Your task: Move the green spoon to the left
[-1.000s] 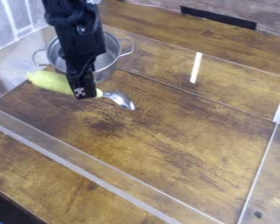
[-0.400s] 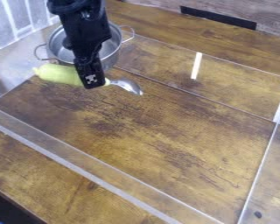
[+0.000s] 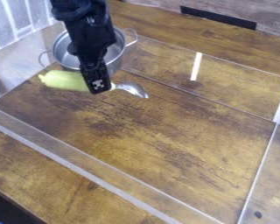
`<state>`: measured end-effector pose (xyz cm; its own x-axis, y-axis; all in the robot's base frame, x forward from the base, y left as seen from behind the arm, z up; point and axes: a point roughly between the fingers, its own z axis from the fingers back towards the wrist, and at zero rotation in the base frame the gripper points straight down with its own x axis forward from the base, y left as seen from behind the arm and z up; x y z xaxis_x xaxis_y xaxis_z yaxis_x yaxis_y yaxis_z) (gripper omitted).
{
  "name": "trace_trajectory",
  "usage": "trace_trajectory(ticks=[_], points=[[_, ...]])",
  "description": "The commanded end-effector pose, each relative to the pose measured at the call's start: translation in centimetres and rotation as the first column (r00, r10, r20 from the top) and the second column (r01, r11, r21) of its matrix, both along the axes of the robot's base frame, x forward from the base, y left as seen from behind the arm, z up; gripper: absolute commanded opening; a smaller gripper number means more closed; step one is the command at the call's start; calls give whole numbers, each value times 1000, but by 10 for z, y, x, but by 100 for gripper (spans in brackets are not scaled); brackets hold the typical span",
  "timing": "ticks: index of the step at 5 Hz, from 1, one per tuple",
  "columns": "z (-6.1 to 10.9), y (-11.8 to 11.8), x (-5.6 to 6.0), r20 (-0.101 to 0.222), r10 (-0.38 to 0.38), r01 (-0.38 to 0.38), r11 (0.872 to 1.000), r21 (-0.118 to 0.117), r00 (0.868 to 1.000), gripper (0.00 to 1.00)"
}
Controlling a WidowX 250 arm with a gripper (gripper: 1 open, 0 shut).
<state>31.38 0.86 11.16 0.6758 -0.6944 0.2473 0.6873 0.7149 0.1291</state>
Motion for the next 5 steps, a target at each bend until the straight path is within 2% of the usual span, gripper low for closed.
trace_trajectory(ticks=[1,2,3,5], points=[[28,-9,-5,93,-3,5,1000,-30,996,0],[29,-4,-4,88,-19,24,998,-56,996,0],[25,-11,-1,80,-35,41,996,-79,996,0],[19,-14,6,71,-93,101,989,-110,993,0]])
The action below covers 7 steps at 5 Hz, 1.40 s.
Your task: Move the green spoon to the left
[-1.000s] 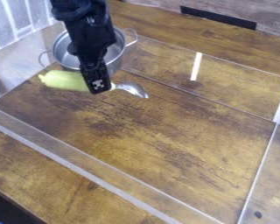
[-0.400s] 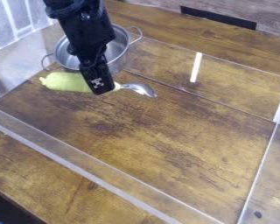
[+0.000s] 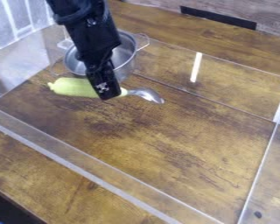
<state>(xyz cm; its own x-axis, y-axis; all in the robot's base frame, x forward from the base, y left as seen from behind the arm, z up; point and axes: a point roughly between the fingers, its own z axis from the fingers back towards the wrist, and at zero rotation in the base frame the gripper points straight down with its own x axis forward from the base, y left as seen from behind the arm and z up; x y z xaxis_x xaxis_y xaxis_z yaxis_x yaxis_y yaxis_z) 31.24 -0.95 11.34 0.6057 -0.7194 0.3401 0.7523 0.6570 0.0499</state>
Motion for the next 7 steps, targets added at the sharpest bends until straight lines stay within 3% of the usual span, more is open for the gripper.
trace_trajectory(ticks=[1,2,3,4,6,7], points=[[17,6,8,49,-34,34,999,-9,998,0],[23,4,10,44,-67,68,997,-22,997,0],[8,18,16,29,-62,62,998,-29,998,0],[-7,35,18,13,-49,50,998,-30,999,0],[-5,51,17,-20,38,-39,998,-46,999,0],[-10,69,20,-45,18,-20,998,-56,999,0]])
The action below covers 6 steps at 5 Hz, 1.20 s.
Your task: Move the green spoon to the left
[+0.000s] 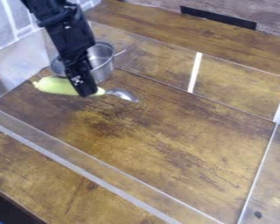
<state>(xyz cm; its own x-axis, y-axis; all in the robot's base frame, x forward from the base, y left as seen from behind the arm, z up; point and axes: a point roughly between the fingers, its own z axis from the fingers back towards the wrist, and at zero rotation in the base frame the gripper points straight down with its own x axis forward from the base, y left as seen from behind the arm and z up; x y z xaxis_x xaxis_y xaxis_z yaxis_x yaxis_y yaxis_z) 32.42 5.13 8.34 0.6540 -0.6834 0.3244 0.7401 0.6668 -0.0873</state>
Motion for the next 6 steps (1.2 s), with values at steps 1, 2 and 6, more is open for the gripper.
trace_trajectory(ticks=[1,2,6], points=[[15,25,10,44,-14,13,1000,12,999,0],[3,26,4,33,-59,59,998,-4,998,0],[-3,29,-7,21,-174,175,979,-102,985,0]])
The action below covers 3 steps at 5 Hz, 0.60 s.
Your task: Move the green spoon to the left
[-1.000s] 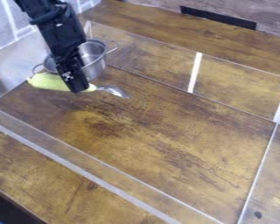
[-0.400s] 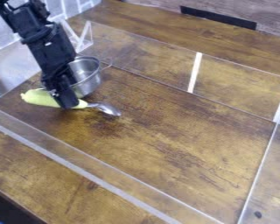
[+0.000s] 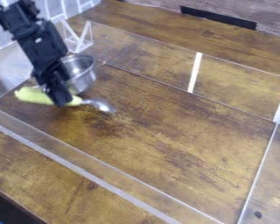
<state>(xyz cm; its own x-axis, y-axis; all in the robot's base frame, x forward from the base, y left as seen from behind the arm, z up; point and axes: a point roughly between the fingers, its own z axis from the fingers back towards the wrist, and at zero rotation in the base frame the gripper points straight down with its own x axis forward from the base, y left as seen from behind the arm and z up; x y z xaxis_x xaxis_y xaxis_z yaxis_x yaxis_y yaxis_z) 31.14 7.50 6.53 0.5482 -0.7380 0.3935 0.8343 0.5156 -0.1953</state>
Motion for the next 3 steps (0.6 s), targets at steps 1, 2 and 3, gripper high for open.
trace_trajectory(ticks=[1,2,3], points=[[22,2,15,45,-60,60,998,0,997,0],[14,4,12,26,-42,43,999,-28,999,0],[4,7,8,5,-26,26,998,-59,1000,0]])
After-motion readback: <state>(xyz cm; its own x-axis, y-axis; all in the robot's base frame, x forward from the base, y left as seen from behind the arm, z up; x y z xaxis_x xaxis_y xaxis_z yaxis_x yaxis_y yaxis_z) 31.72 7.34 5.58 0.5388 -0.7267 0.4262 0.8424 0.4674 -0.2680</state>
